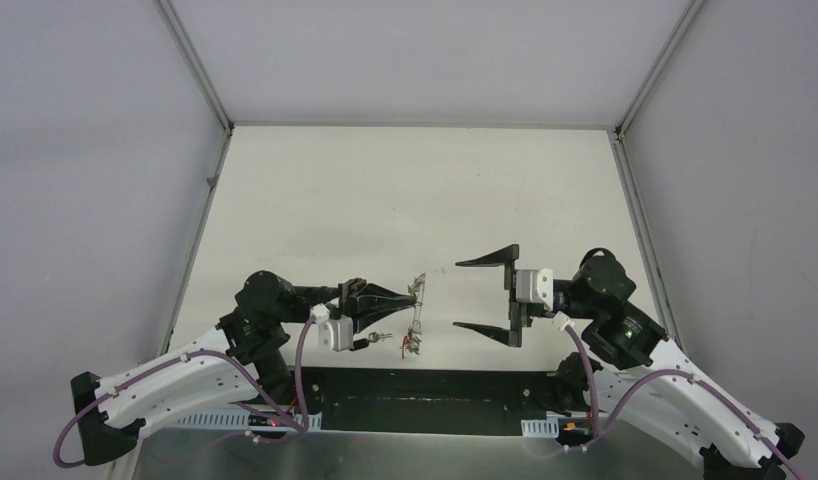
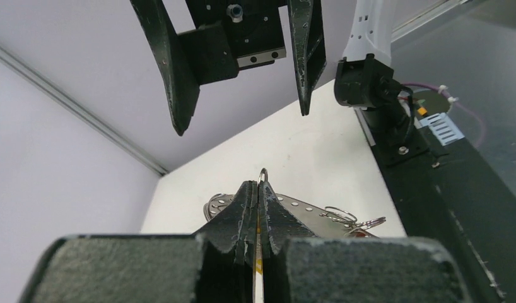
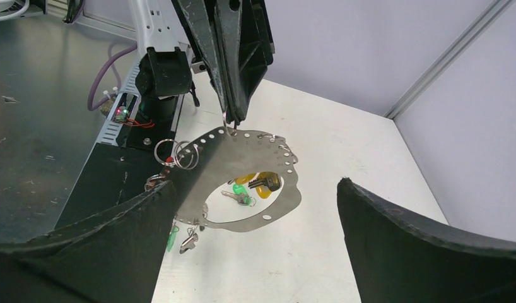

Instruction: Put the keys on the keyring

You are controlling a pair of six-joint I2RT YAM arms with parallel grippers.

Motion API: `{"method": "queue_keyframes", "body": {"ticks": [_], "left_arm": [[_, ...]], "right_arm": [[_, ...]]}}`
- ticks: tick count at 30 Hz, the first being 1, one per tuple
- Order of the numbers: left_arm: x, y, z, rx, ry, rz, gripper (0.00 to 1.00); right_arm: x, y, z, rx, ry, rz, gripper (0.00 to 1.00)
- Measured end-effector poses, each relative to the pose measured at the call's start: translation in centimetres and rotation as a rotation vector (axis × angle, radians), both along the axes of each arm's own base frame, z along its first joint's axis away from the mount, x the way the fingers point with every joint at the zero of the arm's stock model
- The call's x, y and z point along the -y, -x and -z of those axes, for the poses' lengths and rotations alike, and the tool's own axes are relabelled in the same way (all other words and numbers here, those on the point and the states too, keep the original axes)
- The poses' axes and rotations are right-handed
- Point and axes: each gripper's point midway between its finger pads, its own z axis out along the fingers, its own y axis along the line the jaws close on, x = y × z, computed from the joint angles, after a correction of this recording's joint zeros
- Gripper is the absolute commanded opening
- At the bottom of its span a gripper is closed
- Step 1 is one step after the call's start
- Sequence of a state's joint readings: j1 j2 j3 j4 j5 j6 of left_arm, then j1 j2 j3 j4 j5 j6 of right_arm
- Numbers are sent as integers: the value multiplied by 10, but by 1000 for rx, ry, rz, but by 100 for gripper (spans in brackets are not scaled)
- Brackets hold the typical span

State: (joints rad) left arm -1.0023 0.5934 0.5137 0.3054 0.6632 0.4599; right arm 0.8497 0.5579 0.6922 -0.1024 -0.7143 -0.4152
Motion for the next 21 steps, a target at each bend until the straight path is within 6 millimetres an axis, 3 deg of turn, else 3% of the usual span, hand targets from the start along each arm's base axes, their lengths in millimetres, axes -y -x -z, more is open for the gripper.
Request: {"method": "queue_keyframes", "body": {"ticks": [13, 21], "left_arm": [[-3, 1, -7, 147, 30, -12, 0], [-4, -2, -9, 63, 37, -28, 0]], "right_arm": [[0, 0, -1, 2, -2, 3, 100], [-2, -3, 1, -26, 0, 10, 100]]}}
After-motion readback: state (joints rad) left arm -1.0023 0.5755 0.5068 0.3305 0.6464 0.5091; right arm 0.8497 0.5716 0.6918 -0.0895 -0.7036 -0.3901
